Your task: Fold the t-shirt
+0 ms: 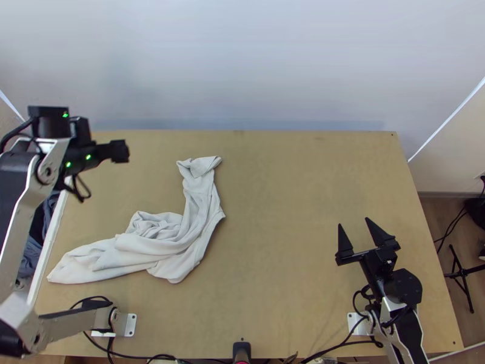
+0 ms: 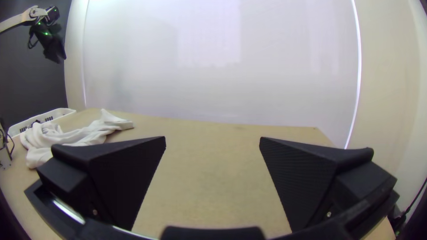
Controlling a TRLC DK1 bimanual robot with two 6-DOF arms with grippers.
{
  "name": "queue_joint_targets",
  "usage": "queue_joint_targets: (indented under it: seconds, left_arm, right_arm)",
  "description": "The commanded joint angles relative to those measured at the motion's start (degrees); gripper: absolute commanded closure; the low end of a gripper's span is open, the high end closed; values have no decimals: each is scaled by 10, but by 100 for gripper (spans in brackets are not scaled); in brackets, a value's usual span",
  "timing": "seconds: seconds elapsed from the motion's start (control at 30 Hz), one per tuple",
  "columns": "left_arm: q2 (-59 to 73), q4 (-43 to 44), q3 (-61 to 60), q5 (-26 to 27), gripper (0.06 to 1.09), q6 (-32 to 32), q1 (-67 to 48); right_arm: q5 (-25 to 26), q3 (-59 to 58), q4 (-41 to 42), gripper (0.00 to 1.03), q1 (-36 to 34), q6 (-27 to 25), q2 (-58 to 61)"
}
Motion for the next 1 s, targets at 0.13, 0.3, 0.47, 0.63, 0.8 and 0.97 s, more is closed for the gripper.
queue_joint_targets:
  seconds: [0.13, 0.3, 0.47, 0.63, 0.8, 0.97]
  left_arm:
    - [-60, -135, -22, -53, 9, 4, 91]
    - [-59, -167, -21, -53, 9, 6, 141]
    - [-54, -176, -21, -77, 9, -4, 145]
    - [-42, -176, -17, -85, 9, -22, 144]
    - [-34, -170, -14, -92, 9, -24, 145]
    - [-32, -163, -21, -92, 9, -24, 145]
  right_arm:
    - [0, 0, 0, 5, 0, -1, 0]
    - [0, 0, 0, 5, 0, -1, 0]
    - [0, 0, 0, 5, 2, 5, 0]
    - [0, 0, 1, 5, 7, 11, -1]
    - [1, 3, -3, 5, 11, 6, 4]
    - [-7, 63, -26, 5, 54, 1, 87]
